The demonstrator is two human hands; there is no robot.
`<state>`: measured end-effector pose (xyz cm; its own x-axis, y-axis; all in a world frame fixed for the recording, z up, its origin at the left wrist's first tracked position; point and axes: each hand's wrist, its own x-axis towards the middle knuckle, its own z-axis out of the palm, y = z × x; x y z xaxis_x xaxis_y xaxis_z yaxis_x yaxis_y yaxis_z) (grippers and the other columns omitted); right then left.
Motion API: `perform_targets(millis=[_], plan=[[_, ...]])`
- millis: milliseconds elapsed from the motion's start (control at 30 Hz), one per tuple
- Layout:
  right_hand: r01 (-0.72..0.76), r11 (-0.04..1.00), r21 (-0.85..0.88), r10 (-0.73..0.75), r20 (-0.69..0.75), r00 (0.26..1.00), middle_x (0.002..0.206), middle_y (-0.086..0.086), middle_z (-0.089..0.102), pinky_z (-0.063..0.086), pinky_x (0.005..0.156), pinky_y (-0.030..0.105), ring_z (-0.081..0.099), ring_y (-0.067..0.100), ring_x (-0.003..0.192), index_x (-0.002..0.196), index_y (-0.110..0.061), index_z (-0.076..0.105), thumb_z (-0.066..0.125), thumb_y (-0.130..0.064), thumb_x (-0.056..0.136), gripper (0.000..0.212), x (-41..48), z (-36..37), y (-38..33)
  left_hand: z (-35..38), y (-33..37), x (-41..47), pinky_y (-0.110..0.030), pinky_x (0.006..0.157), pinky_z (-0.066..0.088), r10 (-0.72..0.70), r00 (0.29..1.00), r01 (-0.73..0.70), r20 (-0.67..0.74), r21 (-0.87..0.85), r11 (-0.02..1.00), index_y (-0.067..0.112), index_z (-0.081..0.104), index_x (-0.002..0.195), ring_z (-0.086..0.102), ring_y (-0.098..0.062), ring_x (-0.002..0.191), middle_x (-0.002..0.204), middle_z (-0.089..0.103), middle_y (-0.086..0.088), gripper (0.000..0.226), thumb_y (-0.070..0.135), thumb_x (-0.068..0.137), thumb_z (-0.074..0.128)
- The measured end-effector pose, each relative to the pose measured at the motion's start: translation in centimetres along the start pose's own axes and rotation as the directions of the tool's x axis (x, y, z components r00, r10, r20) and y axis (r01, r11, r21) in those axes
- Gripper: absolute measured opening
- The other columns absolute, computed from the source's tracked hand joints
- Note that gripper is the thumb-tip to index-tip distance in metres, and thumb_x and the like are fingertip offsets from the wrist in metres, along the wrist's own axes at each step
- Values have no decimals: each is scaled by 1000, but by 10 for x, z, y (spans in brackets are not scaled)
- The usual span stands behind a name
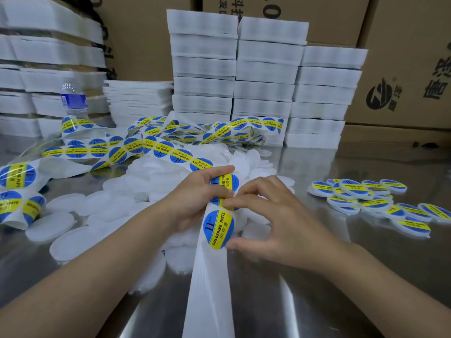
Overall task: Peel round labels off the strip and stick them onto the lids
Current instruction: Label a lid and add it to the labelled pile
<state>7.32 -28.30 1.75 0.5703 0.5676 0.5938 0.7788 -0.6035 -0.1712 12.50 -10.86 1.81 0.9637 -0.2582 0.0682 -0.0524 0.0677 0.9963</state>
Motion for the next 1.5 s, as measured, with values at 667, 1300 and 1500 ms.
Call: perform_targets(millis=[667, 1300, 1500], plan=[[-131, 966, 222, 117, 73, 990, 95, -9, 57, 31, 82, 10, 42, 5, 93, 101, -24, 68, 75, -21, 77, 25, 4, 5, -8, -2, -6, 2, -20, 62, 54, 12, 994, -40, 107, 264, 964, 20, 56, 129, 69, -10, 70, 102, 71, -4, 61, -17, 82, 53], [-320, 869, 377, 278, 164, 947, 90, -18, 51, 34, 81, 10, 43, 2, 91, 88, -42, 63, 73, -18, 78, 29, 6, 7, -14, -3, -7, 2, -19, 65, 53, 28, 991, -68, 130, 317, 946, 30, 59, 120, 66, -11, 73, 110, 69, -15, 60, -14, 78, 59], [-331, 857, 395, 321, 95, 942, 79, -17, 49, 33, 72, 8, 44, -3, 81, 75, -44, 59, 77, -14, 73, 35, 7, 11, -16, -2, -7, 2, -14, 55, 48, 19, 991, -61, 135, 312, 948, 26, 58, 121, 64, -7, 61, 80, 69, 1, 60, -17, 80, 53]])
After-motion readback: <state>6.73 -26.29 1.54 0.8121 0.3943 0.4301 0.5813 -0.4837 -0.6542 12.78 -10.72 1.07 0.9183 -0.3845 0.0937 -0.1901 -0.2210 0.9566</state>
